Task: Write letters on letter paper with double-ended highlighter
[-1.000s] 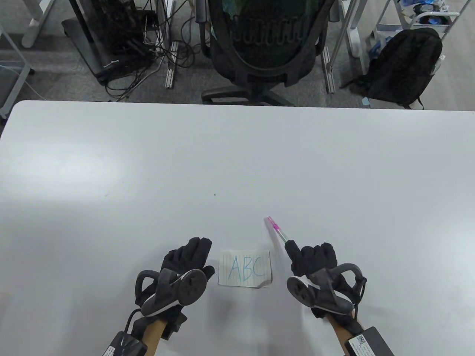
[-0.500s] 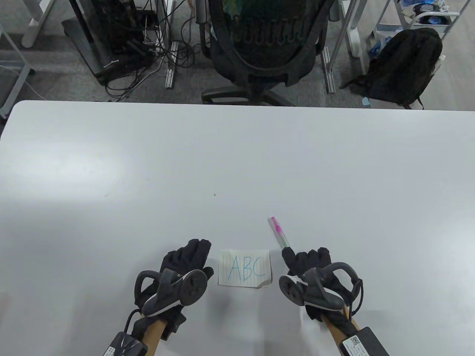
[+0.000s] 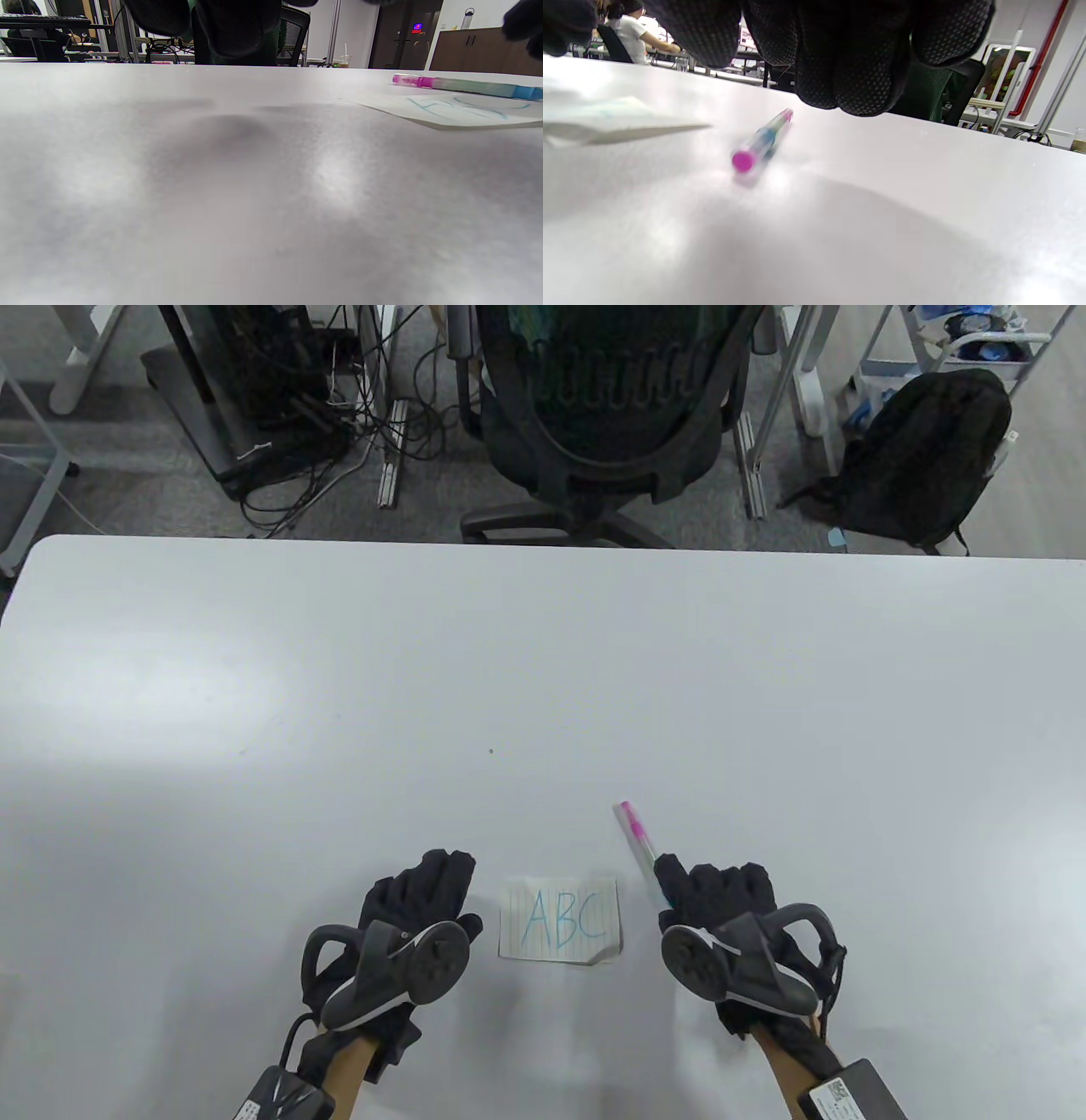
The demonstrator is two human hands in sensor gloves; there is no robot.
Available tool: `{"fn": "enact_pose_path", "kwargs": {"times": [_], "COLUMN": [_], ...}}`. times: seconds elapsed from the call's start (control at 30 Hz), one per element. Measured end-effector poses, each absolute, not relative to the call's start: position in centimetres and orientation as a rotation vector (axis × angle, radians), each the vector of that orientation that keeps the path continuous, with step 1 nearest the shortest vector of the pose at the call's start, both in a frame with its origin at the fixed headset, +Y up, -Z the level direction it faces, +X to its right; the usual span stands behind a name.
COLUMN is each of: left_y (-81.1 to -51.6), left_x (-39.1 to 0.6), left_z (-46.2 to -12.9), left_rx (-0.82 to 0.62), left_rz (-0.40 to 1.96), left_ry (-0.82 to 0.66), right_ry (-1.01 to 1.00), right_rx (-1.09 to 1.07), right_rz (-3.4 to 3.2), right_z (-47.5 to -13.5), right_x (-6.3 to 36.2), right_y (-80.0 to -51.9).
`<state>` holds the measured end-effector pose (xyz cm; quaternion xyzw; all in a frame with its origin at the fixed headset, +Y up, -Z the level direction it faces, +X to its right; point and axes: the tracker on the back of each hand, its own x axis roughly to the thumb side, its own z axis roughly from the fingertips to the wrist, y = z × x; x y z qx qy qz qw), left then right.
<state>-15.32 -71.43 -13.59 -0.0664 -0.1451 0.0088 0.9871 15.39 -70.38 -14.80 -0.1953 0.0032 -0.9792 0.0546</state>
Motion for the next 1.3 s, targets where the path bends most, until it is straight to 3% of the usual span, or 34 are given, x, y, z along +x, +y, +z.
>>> {"fn": "enact_pose_path", "kwargs": {"times": [0.33,0.7,1.3], "left_y": [-71.8,-72.4,-72.7], "left_x": [-17.2,-18.4,-18.5], "left_z": [-14.2,-14.5,-14.6], "left_rx": [-0.154,-0.196,-0.215], "left_rz": [-0.04,-0.145,-0.129], "left_ry": [-0.205,-0.14,-0.141], "right_ry": [0.081,-0.022,-0.031], "right_rx": [-0.431,-0.296,-0.305], "right_rz": [-2.976,-2.938,-2.945], "right_z": [-15.4,-16.1,-15.9], "right_x": [18.4,20.6,20.6], "right_y": [-70.2,-72.2,-72.5]}}
